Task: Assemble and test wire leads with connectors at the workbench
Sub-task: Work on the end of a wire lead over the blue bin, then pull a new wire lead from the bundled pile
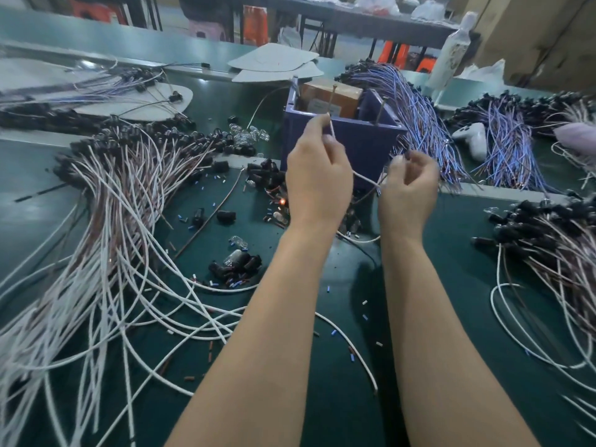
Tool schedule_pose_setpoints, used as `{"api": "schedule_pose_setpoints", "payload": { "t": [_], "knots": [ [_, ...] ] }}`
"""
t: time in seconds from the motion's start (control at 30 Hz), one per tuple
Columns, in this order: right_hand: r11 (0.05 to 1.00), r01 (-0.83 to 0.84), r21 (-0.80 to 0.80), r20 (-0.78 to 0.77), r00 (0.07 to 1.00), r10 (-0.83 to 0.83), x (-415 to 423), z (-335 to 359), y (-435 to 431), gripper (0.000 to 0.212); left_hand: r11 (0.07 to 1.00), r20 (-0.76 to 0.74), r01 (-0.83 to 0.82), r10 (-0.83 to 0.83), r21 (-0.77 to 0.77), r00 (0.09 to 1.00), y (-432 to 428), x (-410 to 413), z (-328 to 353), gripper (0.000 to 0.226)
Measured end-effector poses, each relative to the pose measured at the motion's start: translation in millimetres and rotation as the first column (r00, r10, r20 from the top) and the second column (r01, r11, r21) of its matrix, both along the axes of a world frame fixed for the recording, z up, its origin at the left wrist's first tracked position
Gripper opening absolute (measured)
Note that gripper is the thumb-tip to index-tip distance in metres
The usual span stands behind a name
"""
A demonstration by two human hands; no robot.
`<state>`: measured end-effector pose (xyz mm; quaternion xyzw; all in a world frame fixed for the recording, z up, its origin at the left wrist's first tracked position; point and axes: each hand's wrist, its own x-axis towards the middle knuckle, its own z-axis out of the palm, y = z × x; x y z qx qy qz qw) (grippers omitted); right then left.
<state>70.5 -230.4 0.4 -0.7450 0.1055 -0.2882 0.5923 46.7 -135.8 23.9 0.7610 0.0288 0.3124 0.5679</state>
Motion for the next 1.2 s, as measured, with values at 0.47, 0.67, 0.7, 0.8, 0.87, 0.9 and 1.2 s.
{"api": "schedule_pose_setpoints", "payload": {
  "t": [0.47,0.67,0.7,0.8,0.87,0.9,1.2],
  "knots": [
    [0.586,-0.456,-0.670,-0.280,0.886,0.369,-37.8,5.5,22.0,0.021,0.939,-0.030,-0.051,0.044,-0.341,0.999,48.9,-7.2,26.9,0.017],
    [0.557,-0.373,-0.742,-0.352,0.924,0.149,-35.7,-33.1,37.5,0.018,0.994,-0.412,0.063,-0.022,0.087,0.911,42.4,-13.3,9.7,0.025],
    [0.555,-0.354,-0.753,-0.334,0.932,0.140,-36.6,-34.4,39.9,0.016,0.977,-0.532,0.144,-0.040,0.155,0.846,42.1,-14.7,5.8,0.030],
    [0.495,-0.341,-0.799,-0.340,0.936,0.095,-36.2,-35.3,43.4,0.019,0.930,-0.705,0.275,-0.026,0.243,0.709,45.8,-19.1,-4.6,0.035],
    [0.567,-0.320,-0.759,-0.325,0.941,0.096,-34.3,-28.4,42.4,0.022,0.923,-0.730,0.296,-0.024,0.246,0.683,47.1,-21.2,-10.5,0.035],
    [0.623,-0.308,-0.719,-0.312,0.944,0.106,-33.6,-23.2,41.8,0.023,0.928,-0.735,0.294,-0.033,0.229,0.677,46.4,-22.6,-12.7,0.035],
    [0.503,-0.401,-0.765,-0.438,0.898,0.050,-37.6,-33.3,36.3,0.022,0.949,-0.742,0.221,0.020,0.226,0.670,39.4,-19.6,-25.8,0.024]
  ]
}}
